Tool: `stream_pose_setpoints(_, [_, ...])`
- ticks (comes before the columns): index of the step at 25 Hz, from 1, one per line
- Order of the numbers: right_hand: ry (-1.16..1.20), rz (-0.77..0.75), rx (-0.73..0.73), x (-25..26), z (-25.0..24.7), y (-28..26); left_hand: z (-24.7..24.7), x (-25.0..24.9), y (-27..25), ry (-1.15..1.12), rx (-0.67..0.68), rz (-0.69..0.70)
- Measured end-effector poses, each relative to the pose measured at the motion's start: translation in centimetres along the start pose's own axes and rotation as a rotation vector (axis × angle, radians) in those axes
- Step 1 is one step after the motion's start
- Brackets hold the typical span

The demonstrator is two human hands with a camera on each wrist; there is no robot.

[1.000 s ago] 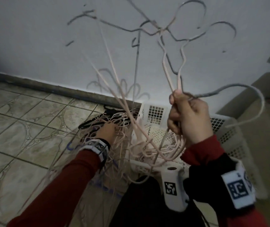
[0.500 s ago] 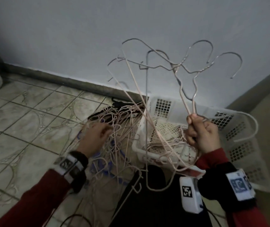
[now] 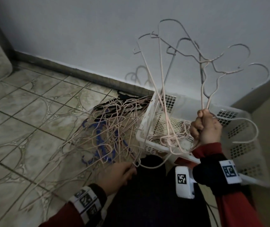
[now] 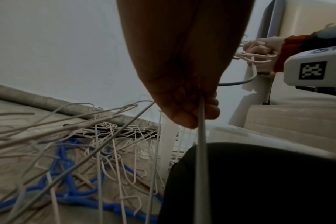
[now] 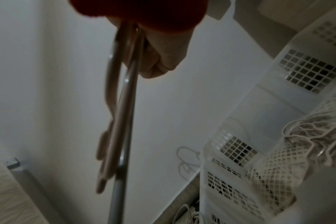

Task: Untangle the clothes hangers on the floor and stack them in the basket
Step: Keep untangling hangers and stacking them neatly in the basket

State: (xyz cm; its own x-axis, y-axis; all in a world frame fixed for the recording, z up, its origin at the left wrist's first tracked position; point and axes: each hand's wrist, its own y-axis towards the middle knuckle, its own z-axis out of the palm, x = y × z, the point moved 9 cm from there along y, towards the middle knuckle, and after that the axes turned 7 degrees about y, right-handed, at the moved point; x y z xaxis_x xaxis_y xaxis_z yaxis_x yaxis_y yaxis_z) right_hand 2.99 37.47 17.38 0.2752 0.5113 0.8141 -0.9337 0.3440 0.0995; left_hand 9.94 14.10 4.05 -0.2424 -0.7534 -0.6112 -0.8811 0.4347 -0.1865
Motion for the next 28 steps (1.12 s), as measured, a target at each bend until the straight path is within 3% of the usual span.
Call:
stream_pose_setpoints(8, [0.103, -0.12, -0.114, 3.3, -1.0, 0.4, -6.2, 1.9, 0.1, -0.126, -0.133, -0.092])
stream_pose_setpoints(14, [-0.139, -0.169, -0.194, 7.5, -5.6, 0.3, -17.0, 6.0, 3.3, -0.067, -0.495, -0.255])
stream_pose_setpoints(17, [-0.237, -0.155, -0.233, 7.7, -7.2, -0.9, -19.2, 7.3, 5.1, 0.066, -0.642, -0.345])
stream_pose_setpoints(18, [-0.26, -0.148, -0.239, 7.7, -7.4, -1.1, -18.7, 7.7, 6.1, 0.099, -0.625, -0.372])
stream_pose_setpoints(19, [-0.283, -0.135, -0.234, 7.6, -7.6, -1.2, -17.4, 8.2, 7.6, 0.152, -0.521, -0.405])
stream_pose_setpoints(21, [-0.324, -0.095, -0.184, 7.4, -7.6, -1.2, -13.3, 7.7, 10.2, 0.308, -0.158, -0.425])
stream_pose_setpoints(22, [-0.345, -0.08, -0.141, 7.5, -7.6, -1.0, -12.3, 6.7, 11.1, 0.362, -0.073, -0.413])
stream_pose_setpoints(23, [-0.371, -0.059, -0.083, 7.6, -7.4, -1.0, -12.6, 4.8, 11.7, 0.377, -0.099, -0.382])
stream_pose_setpoints(25, [-0.449, -0.015, 0.031, 7.9, -7.4, -0.8, -15.9, -0.3, 12.0, 0.28, -0.417, -0.232])
stream_pose_setpoints(27, [-0.564, 0.032, 0.114, 8.2, -7.5, -0.8, -19.0, -7.0, 10.8, 0.225, -0.758, 0.067])
stream_pose_setpoints(28, [-0.636, 0.052, 0.161, 8.2, -7.3, -0.8, -19.6, -10.4, 9.9, 0.247, -0.833, 0.224])
